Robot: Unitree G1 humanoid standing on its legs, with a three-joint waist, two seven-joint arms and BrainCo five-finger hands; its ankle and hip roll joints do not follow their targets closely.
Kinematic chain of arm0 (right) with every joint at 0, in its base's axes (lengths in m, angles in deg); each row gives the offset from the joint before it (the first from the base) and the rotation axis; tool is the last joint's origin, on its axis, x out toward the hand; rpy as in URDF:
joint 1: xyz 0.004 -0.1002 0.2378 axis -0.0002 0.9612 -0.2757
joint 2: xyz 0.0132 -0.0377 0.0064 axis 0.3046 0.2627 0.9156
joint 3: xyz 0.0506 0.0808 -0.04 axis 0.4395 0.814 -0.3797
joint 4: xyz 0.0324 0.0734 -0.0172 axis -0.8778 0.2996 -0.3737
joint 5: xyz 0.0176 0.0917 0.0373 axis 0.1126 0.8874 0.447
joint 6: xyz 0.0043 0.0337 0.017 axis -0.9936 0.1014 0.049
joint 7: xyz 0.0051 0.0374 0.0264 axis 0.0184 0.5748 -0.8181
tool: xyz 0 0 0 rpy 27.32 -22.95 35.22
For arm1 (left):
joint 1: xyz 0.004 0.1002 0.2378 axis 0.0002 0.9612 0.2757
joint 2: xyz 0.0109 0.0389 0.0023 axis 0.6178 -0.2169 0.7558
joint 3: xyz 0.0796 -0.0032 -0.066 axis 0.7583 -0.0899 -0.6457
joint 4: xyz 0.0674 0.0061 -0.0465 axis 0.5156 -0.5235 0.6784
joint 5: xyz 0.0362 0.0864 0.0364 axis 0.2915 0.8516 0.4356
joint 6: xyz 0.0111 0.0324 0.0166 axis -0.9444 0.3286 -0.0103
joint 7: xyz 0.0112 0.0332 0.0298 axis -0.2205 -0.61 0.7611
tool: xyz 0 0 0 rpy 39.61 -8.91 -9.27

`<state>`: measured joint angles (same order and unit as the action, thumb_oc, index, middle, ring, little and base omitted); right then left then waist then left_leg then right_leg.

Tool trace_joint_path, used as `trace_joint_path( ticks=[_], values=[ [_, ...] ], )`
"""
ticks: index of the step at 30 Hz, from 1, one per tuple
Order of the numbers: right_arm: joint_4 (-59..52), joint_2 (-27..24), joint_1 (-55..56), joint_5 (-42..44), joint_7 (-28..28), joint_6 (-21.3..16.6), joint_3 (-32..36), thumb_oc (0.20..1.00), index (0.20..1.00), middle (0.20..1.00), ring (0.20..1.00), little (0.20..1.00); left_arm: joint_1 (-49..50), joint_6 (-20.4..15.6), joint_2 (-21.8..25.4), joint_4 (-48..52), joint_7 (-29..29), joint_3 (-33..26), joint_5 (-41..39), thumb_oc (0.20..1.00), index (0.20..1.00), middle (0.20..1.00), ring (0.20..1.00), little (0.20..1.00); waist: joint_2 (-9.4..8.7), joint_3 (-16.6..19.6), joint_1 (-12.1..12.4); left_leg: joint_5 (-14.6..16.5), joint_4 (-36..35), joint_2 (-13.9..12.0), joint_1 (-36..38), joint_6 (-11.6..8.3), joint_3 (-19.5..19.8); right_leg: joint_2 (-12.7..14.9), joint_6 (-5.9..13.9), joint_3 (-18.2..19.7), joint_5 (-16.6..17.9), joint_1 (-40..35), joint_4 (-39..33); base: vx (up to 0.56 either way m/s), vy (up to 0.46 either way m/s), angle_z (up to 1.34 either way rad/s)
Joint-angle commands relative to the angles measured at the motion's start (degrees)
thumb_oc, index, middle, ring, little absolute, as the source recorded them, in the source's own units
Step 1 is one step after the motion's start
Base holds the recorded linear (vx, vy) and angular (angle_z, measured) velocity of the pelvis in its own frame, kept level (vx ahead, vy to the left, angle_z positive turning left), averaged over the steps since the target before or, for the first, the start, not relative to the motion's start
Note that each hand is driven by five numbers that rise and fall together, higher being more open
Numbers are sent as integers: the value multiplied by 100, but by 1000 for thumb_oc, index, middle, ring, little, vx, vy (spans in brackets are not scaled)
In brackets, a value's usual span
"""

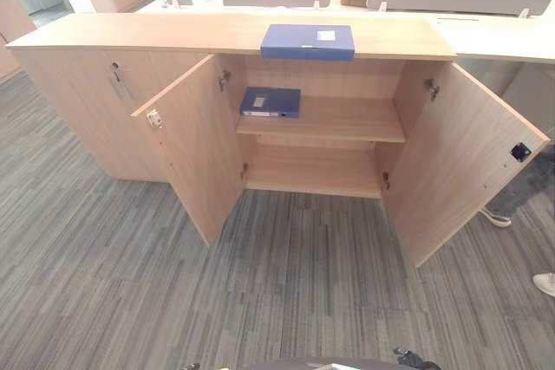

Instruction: Put the empty folder in the office cabinet

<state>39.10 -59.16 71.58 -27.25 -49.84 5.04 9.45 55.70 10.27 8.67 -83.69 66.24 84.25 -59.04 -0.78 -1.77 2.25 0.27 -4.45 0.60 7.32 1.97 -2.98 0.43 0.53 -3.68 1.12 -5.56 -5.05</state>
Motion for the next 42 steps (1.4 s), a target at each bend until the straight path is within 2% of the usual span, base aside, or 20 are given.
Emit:
trace_joint_path(
  ticks=[1,42],
  values=[
    [59,-100,-150,-49,0,-41,-257,1000,1000,1000,1000,1000,-364,-53,29,-296,70,94,187,1000,1000,1000,1000,1000,135,61,68,164,-55,11,-51,-298,-123,56,349,-122,-122,-54,26,0,0,0],
    [15,-15,-77,-117,-10,-47,-342,1000,1000,1000,1000,1000,-347,16,45,-485,28,-124,29,1000,1000,1000,1000,1000,68,90,59,162,-55,-36,-30,-311,-192,23,327,-86,-125,-73,7,0,-1,0]
  ],
)
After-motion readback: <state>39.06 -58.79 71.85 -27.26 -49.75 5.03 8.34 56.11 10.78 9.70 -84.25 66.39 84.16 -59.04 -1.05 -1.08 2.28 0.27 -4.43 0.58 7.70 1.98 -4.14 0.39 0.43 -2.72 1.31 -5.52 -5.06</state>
